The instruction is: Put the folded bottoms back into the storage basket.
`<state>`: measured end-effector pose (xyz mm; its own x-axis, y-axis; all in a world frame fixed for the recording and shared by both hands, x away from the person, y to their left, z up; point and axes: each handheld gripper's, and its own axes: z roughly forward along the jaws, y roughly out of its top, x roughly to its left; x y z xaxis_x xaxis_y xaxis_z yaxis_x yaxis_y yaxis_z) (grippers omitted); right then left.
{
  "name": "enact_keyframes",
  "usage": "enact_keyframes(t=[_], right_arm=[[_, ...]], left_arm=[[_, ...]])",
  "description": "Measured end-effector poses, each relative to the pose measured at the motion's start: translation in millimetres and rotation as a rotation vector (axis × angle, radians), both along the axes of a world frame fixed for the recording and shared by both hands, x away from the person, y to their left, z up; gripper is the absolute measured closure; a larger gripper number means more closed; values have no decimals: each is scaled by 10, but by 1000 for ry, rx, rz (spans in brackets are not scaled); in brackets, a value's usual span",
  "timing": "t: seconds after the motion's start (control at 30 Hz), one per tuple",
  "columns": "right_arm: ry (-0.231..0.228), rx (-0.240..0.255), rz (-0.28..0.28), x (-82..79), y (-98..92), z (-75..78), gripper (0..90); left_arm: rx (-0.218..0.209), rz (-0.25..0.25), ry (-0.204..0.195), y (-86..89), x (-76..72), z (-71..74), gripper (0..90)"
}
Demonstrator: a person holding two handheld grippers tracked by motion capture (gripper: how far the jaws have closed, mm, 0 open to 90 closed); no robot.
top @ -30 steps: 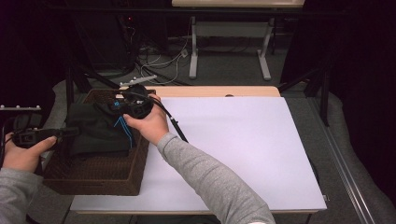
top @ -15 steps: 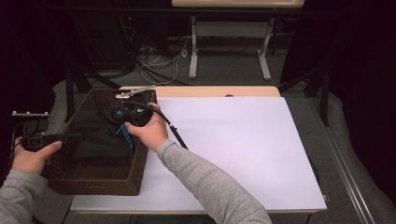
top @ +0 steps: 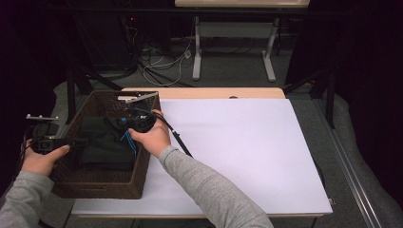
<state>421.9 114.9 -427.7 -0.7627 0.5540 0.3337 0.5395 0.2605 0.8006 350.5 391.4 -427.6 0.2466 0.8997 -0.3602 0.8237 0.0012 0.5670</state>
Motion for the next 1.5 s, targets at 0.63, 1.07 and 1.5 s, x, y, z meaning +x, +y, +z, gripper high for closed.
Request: enact_keyframes(t=[0.63, 1.07, 1.5], right_arm=[[11, -12, -32, 80, 45, -153, 800], [10, -24, -52, 143, 75, -234, 796], [15, -29, -82, 253, 78, -325, 793]], left_arm=[[43, 7, 21, -27, 166, -86, 753], [46, 20, 41, -3, 270, -158, 751], [60, 27, 60, -22, 395, -208, 752]])
